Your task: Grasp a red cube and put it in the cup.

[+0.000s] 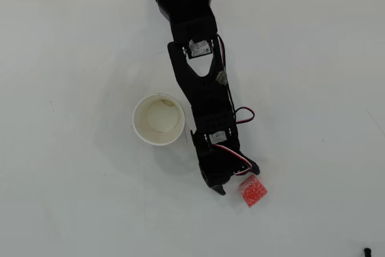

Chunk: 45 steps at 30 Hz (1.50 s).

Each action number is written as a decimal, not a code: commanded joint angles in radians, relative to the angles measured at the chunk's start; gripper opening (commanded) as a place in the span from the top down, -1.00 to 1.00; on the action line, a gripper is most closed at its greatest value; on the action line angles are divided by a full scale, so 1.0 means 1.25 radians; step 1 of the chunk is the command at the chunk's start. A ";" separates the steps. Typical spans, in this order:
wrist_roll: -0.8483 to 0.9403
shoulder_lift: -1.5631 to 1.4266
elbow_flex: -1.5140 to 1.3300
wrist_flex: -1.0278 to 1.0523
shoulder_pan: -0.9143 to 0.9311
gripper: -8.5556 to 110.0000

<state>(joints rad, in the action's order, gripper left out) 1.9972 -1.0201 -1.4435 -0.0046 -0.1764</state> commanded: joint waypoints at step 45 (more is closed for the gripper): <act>-0.088 -0.131 -0.010 0.015 -0.011 0.76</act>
<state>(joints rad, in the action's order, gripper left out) 1.9205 -0.9741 -1.3959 -0.0031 -0.1933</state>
